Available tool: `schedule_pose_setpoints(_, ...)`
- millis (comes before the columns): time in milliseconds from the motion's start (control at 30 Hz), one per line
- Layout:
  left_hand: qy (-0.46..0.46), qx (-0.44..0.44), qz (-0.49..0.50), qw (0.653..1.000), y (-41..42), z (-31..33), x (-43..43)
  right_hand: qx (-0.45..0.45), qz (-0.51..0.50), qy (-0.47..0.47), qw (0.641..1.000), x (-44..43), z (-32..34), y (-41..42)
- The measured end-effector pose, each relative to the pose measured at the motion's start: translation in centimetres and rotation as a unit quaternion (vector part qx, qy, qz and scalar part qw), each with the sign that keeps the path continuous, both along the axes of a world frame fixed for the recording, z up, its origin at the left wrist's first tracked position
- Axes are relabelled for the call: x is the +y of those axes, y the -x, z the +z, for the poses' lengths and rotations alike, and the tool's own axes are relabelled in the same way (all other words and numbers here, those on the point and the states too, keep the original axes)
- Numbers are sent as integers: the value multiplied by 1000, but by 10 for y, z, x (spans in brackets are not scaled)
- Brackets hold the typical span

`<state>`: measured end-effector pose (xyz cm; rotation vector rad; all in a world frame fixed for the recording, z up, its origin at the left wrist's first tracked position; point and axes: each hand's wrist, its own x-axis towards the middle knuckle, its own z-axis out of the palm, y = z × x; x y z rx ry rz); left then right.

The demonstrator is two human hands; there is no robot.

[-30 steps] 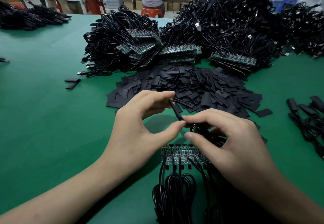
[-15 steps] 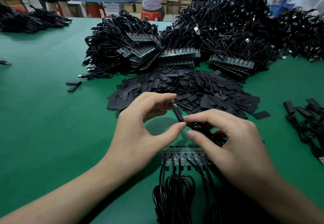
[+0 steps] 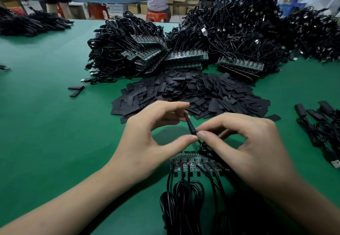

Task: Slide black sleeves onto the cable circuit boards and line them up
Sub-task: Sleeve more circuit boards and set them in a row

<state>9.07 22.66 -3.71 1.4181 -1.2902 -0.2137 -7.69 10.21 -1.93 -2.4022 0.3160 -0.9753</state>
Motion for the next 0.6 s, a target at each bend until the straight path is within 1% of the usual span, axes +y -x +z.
schedule_pose_setpoints(233, -20, -22, -3, 1000, 1, 1, 1, 42, 7, 33, 999, -4, -1, 1)
schedule_pose_setpoints(400, -30, -43, -9, 999, 0, 2, 1, 49, 9, 41, 998, -2, -2, 1)
schedule_pose_setpoints(500, -29, -15, -9, 999, 1, 1, 1, 43, -1, 32, 999, -2, -2, -1)
schedule_pose_setpoints(600, -28, 12, -14, 999, 2, 0, 1, 32, -2, 3, 999, -2, -1, 0)
